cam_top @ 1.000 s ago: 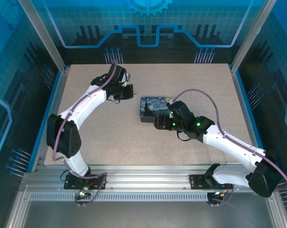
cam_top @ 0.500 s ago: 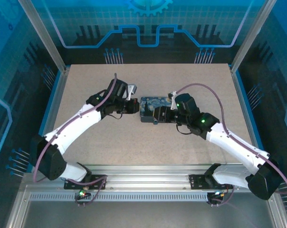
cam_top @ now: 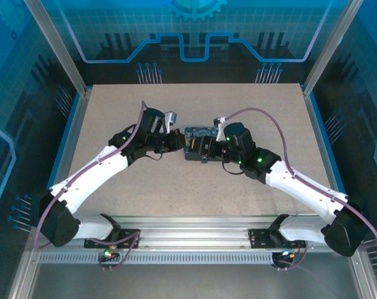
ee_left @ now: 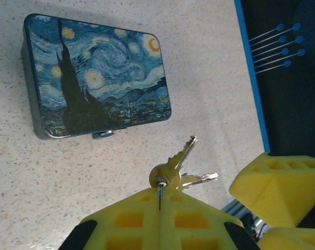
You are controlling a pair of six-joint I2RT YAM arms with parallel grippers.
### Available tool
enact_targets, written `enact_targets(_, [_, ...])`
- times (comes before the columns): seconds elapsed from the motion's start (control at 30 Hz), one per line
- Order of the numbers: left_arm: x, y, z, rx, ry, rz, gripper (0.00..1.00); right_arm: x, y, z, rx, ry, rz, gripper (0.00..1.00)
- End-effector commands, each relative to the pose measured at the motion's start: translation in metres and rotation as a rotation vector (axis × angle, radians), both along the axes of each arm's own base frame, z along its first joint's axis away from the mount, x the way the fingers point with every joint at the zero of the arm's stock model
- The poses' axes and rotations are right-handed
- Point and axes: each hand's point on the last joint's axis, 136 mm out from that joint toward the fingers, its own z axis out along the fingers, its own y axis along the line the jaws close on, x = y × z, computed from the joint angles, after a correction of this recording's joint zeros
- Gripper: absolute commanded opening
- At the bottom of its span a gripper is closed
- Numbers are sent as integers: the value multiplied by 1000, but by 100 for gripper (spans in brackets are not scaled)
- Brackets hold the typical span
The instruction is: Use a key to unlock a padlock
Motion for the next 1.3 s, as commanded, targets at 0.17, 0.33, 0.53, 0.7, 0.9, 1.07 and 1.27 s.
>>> enact_targets(0.17, [-10,-10,22,-117,1,-5,0,12,11,10,53,-38,-38,42])
enact_targets(0.33, [-13,-14,29,-152,-3,-9,0,17,13,10,54,-36,-54,37])
enact_targets(0.53, [-18,-18,37,-192,-4,-26,0,21,12,9,63,-40,-75,32])
enact_targets(0.7, [-21,-20,39,-206,-4,-35,0,21,10,19,96,-71,-84,32])
enact_targets(0.9, [-22,-21,43,-217,-16,-36,0,22,10,20,102,-68,-78,23])
enact_targets(1.07, [-21,-23,46,-229,-20,-44,0,22,14,21,124,-69,-57,6])
enact_targets(1.27, [-23,-17,47,-220,-41,-28,17,21,11,22,134,-67,-50,0])
